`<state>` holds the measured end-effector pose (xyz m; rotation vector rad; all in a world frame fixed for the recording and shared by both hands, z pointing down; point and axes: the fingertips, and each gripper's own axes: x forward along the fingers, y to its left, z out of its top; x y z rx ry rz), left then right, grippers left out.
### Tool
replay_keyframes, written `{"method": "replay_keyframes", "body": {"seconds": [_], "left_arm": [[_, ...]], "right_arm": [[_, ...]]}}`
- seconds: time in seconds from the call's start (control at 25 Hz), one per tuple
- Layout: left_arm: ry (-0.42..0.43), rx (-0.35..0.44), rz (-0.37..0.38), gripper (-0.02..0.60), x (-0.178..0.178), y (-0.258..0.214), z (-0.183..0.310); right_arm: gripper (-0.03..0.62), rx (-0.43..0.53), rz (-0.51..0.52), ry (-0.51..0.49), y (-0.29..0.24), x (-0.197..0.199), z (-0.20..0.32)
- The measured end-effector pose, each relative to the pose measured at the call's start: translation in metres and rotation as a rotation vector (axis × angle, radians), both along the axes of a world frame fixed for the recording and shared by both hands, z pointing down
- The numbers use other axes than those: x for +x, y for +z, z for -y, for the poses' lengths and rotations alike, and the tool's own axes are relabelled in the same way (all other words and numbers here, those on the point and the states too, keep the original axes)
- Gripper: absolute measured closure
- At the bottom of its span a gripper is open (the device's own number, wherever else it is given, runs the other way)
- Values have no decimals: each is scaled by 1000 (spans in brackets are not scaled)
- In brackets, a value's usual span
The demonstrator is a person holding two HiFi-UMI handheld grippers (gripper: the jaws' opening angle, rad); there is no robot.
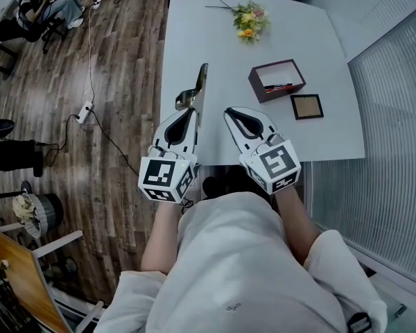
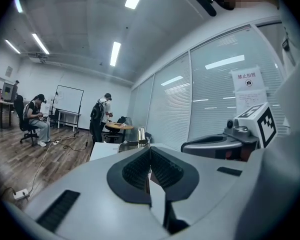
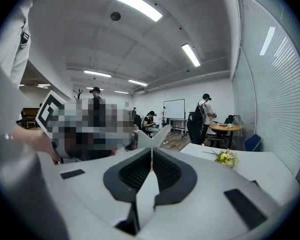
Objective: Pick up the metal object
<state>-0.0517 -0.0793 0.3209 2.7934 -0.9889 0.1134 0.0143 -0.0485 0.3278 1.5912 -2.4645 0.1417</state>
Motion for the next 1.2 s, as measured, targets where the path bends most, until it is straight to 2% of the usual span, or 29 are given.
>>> {"method": "replay_keyframes", "body": {"seconds": [0.56,1.2], "left_arm": [[12,18,49,560,3,0,-4],[9,20,59,560,3,2,-5]], "right_arm": [[586,-13,-1,-10,0,-2,0],[588,-10,-7,-22,0,-4,2]]}}
